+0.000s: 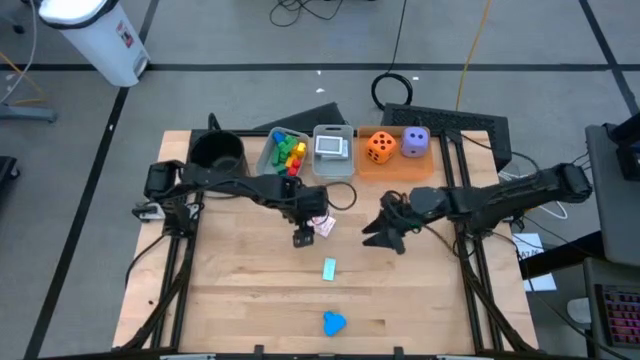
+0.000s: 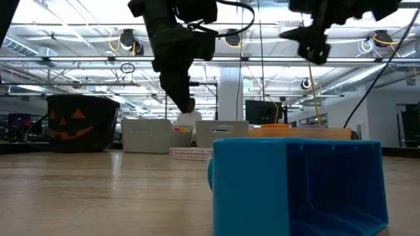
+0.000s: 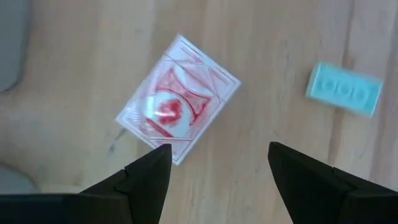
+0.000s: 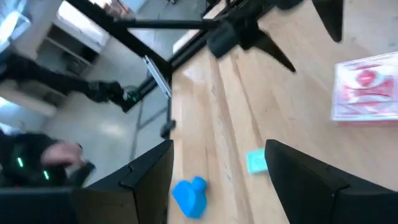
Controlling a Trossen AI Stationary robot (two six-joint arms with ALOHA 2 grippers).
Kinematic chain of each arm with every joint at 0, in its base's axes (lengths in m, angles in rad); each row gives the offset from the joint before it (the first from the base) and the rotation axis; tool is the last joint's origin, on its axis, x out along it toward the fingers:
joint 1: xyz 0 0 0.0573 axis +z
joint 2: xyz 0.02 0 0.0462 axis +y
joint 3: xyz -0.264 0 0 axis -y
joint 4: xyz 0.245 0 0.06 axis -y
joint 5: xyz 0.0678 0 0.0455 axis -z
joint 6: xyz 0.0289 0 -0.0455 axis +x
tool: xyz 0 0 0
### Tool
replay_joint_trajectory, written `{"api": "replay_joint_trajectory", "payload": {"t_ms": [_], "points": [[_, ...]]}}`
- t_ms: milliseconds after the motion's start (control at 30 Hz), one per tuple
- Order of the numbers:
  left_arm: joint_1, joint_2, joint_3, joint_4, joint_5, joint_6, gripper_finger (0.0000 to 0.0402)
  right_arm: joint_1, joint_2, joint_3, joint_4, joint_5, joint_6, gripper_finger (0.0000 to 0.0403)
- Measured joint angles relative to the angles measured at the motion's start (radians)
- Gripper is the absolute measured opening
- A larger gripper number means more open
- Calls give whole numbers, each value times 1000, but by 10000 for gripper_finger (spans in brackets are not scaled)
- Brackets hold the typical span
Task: Pick & Place Toys
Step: Put the red deck of cards into the right gray bin
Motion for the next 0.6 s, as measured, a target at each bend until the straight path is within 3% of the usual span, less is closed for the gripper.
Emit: {"api": "replay_joint_trajectory", "payload": {"t_ms": [267,500,600], "points": [[18,-42,1,46,39,-249,269,0,-172,0,-175,87,-98,243],[33,-41,1,94,158,-159,272,0,-210,0,-257,106,-99,242],[49,-40,1,81,159,-166,299,0,-209,0,-257,107,-110,242]]}}
